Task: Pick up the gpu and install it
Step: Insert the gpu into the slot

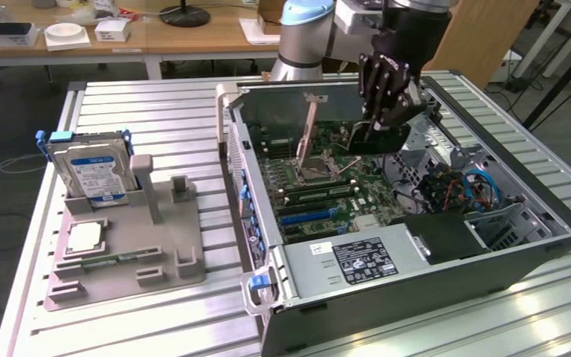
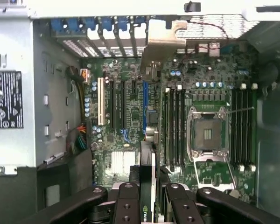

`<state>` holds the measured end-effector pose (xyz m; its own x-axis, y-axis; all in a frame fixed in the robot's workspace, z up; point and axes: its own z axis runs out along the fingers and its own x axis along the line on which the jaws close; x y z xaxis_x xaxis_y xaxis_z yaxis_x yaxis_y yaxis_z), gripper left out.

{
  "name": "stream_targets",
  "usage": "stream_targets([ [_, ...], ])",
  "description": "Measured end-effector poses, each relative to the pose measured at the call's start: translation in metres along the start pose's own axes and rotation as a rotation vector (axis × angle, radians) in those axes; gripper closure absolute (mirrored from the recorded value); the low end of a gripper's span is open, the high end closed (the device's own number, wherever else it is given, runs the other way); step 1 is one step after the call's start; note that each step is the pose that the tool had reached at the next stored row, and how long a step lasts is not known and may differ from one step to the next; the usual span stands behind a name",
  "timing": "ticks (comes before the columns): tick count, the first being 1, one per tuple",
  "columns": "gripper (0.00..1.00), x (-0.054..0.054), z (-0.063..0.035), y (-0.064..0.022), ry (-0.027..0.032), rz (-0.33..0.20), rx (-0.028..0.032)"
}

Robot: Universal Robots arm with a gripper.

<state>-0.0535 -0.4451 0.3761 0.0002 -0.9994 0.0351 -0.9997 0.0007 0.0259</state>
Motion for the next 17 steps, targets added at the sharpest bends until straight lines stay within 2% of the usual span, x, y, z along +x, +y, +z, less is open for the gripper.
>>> stream_targets([
  [4,0.74,0.000,0.0061,-0.0002,0.0012,-0.048,0.0024],
  [7,0.74,0.000,0.0116,-0.0003,0.0013,-0.048,0.0041],
  [17,0.74,-0.001,0.0297,-0.0007,0.0016,-0.047,0.0162],
])
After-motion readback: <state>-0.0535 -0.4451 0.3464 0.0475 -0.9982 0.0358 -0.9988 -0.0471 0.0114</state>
